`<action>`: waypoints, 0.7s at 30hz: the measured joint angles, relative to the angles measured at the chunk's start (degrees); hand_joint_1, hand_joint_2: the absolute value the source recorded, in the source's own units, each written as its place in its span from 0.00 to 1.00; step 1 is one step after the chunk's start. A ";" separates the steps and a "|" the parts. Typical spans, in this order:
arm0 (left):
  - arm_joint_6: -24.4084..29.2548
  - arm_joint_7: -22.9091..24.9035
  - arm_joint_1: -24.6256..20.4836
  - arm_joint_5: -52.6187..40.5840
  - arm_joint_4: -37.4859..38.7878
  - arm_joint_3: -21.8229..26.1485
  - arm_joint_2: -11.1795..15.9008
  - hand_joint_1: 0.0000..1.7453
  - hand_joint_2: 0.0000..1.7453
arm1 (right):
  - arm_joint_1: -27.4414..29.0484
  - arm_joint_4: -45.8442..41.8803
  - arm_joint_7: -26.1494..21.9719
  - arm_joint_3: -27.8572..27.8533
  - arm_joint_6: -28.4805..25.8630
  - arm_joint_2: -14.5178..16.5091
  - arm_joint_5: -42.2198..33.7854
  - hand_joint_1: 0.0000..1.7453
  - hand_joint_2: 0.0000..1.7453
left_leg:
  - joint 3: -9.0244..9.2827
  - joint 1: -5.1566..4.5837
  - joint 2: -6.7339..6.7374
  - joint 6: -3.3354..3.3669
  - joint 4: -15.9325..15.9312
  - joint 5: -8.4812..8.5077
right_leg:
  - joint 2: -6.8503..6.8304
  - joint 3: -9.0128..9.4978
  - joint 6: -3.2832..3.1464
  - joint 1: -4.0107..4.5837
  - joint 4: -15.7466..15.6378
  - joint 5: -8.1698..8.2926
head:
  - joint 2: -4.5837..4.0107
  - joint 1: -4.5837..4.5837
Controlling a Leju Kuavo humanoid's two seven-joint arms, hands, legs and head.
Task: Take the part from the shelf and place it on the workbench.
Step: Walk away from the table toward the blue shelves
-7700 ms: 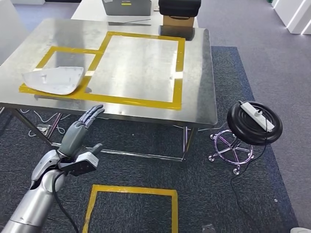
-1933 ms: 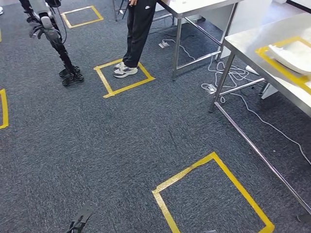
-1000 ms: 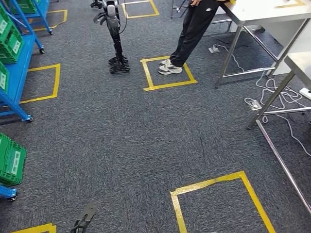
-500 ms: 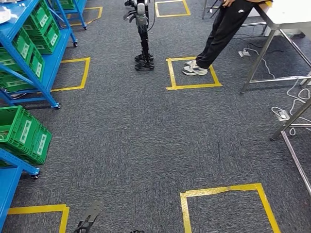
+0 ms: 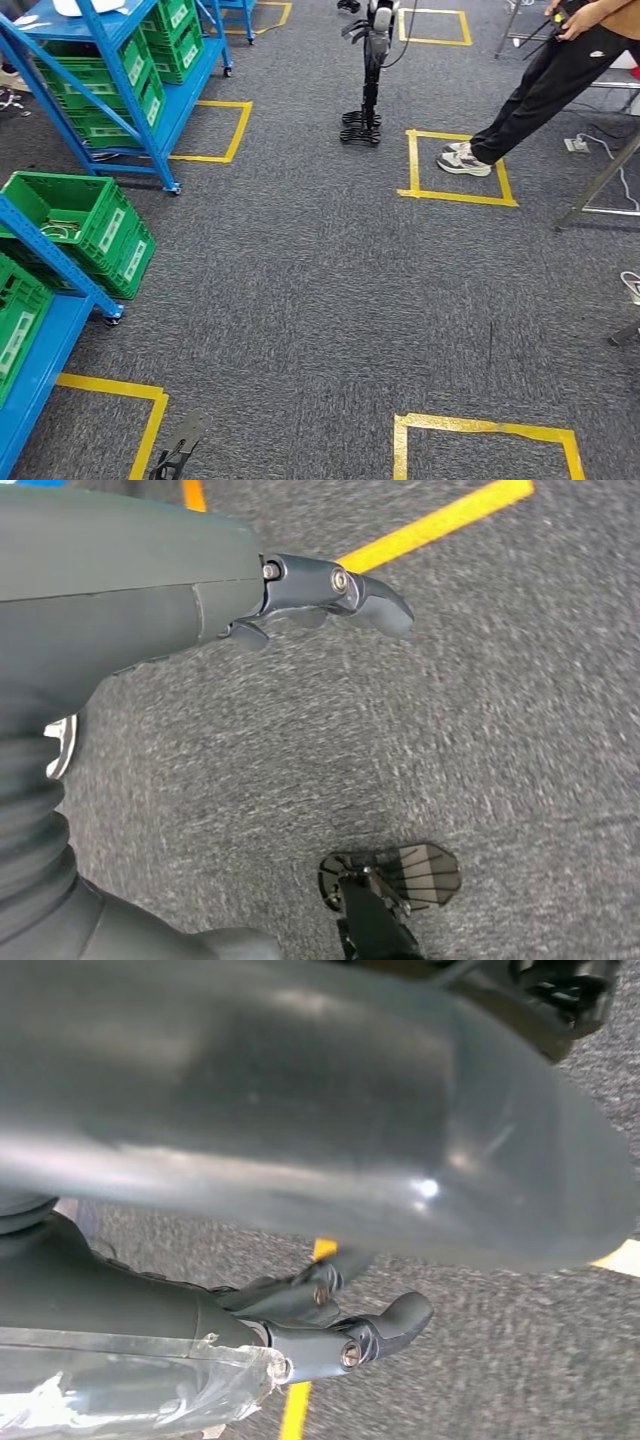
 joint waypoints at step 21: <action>0.06 -0.02 -0.01 -0.48 0.00 0.35 -0.05 0.00 1.00 | -0.27 0.00 -0.04 -0.49 0.13 0.04 -0.35 0.00 0.00 | 0.81 -0.44 6.02 -1.84 -0.68 -0.38 | -5.96 6.72 -1.17 0.38 -14.00 5.27 | 0.00 -0.68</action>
